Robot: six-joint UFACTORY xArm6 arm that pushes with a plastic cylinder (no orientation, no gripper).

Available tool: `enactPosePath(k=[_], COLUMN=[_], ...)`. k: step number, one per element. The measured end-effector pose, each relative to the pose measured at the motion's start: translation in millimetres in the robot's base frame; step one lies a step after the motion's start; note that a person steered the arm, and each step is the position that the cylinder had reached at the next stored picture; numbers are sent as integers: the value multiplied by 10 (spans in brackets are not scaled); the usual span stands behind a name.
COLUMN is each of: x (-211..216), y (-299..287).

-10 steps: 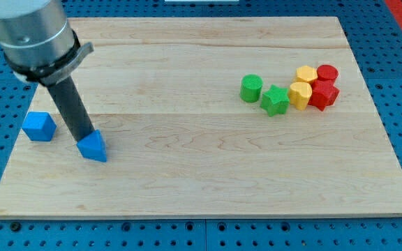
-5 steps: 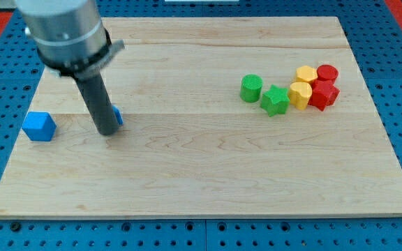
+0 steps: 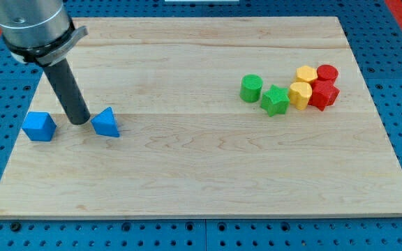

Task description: Slide the blue triangle towards the green circle

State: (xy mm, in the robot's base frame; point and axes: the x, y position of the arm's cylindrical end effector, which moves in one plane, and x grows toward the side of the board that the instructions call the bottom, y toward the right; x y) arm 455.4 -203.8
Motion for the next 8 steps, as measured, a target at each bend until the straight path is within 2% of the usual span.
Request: enactPosePath(k=[2,3,4,6,7,8], x=[371,373,299,-393,-613,-647], y=[593,1287,1507,1699,1948,2371])
